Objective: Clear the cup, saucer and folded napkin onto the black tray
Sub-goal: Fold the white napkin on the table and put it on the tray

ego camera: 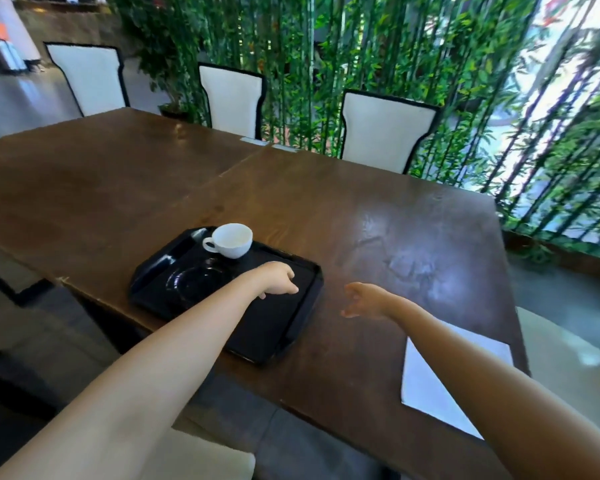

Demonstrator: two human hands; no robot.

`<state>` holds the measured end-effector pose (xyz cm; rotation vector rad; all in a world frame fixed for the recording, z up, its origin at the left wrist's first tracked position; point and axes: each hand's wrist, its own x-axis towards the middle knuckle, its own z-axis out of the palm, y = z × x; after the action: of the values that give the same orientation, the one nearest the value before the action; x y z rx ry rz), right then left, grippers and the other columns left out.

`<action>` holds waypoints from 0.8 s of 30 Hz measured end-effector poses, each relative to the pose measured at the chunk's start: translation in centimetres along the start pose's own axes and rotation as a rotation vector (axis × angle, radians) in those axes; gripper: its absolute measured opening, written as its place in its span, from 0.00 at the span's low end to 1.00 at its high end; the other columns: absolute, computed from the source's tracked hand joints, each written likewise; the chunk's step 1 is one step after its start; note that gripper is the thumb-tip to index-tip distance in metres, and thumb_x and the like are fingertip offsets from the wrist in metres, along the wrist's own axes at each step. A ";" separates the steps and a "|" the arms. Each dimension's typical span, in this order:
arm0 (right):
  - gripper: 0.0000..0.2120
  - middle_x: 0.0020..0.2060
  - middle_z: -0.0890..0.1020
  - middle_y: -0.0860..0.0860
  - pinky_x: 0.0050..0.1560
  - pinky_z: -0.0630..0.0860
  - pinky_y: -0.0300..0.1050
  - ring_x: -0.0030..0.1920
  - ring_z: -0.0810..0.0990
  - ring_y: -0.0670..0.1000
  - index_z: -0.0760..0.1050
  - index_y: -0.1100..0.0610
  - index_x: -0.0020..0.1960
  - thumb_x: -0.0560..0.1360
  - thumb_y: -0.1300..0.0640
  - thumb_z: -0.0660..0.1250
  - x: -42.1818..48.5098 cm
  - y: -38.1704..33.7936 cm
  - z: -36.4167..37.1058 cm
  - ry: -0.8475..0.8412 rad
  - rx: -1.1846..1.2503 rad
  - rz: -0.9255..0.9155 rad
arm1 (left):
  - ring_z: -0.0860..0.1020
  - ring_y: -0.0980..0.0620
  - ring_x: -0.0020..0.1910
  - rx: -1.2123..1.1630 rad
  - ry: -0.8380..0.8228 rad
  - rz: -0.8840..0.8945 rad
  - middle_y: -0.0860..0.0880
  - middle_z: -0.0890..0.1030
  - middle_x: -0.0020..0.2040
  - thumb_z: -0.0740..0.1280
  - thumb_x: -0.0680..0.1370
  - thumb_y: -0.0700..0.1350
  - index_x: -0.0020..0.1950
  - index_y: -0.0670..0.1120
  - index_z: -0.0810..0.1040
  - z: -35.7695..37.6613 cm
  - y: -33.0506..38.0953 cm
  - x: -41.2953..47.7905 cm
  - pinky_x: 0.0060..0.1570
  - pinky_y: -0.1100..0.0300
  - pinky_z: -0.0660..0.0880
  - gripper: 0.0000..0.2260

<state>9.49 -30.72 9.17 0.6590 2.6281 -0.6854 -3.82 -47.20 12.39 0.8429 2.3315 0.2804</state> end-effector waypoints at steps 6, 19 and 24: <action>0.31 0.66 0.73 0.58 0.65 0.69 0.48 0.65 0.72 0.57 0.64 0.61 0.70 0.72 0.55 0.71 -4.0 6.4 -1.5 0.093 0.055 0.130 | 0.74 0.45 0.61 0.114 -0.025 0.118 0.47 0.69 0.70 0.62 0.78 0.49 0.73 0.48 0.64 1.9 6.5 1.9 0.54 0.52 0.78 0.24; 0.30 0.66 0.74 0.57 0.64 0.69 0.46 0.64 0.74 0.56 0.65 0.58 0.71 0.73 0.54 0.70 -8.7 22.1 -1.0 0.151 0.173 0.337 | 0.72 0.44 0.65 0.134 -0.044 0.242 0.45 0.70 0.70 0.63 0.77 0.47 0.69 0.45 0.69 12.2 18.3 4.6 0.56 0.56 0.73 0.21; 0.26 0.68 0.72 0.56 0.64 0.66 0.45 0.66 0.71 0.58 0.65 0.56 0.71 0.75 0.54 0.65 -8.2 27.6 0.5 0.195 0.032 0.313 | 0.66 0.41 0.68 0.221 -0.034 0.269 0.42 0.67 0.70 0.58 0.78 0.46 0.73 0.46 0.62 21.1 20.9 4.1 0.65 0.51 0.67 0.23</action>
<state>30.62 -12.41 2.20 1.1691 2.6012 -0.5949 17.50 -28.72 2.18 1.2635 2.2434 0.1195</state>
